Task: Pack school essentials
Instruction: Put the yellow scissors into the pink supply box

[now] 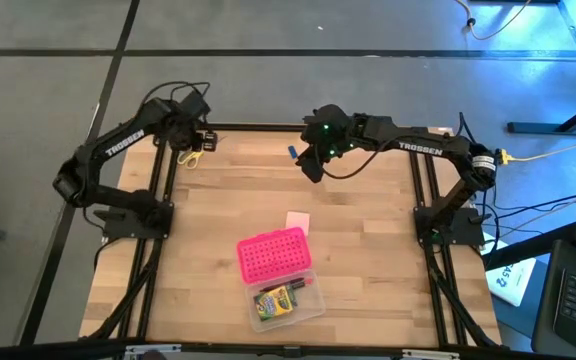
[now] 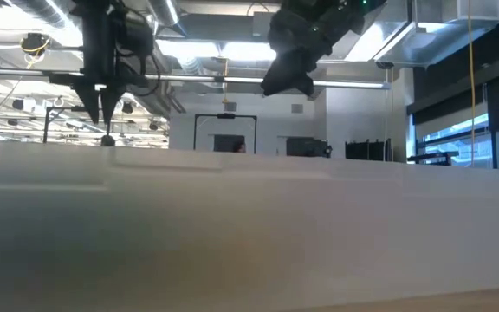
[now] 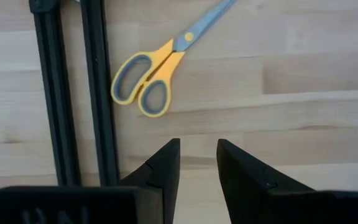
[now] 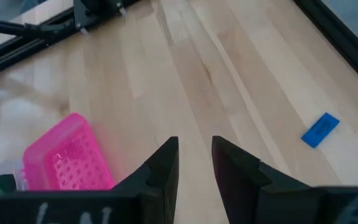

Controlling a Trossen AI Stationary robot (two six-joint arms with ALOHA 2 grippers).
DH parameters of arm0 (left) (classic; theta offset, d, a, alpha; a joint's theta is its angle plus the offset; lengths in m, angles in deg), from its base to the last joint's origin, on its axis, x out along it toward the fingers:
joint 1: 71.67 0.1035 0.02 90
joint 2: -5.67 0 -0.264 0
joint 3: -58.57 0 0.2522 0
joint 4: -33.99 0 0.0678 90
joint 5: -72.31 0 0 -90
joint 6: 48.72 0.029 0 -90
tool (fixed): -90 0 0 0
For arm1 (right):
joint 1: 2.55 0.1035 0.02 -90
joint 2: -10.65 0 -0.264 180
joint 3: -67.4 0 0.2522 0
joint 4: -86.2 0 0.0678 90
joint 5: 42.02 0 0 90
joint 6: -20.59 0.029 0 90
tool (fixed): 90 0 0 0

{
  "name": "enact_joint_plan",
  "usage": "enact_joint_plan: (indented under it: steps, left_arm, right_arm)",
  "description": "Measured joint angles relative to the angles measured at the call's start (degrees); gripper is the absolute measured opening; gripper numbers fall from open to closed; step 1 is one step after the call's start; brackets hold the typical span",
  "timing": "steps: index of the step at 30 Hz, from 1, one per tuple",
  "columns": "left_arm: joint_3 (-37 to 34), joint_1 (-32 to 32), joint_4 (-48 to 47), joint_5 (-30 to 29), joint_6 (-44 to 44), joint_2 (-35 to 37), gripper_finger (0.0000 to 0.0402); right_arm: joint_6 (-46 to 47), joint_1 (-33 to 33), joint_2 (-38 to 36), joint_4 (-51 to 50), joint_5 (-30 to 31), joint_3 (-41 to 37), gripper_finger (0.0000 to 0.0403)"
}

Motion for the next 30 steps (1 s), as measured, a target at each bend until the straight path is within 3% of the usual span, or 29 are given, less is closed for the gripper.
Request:
enact_joint_plan:
  steps: [16, 21, 30]
  left_arm:
    - [0.0, 3.7, 1.9, 0.3, 9.0, -17.5, 0.0098]
    - [-1.3, 5.1, 3.3, -0.1, 10.5, -18.7, 0.0098]
    - [-11.6, 5.2, 13.5, 0.2, 13.1, -17.5, 0.0098]
  right_arm:
    - [2.0, 0.0, 0.0, 0.6, 0.0, 0.0, 0.0099]
    - [2.9, 0.0, 0.0, 0.6, 1.1, 0.0, 0.0099]
    - [2.9, 0.0, 0.0, 0.6, 3.0, 0.0, 0.0099]
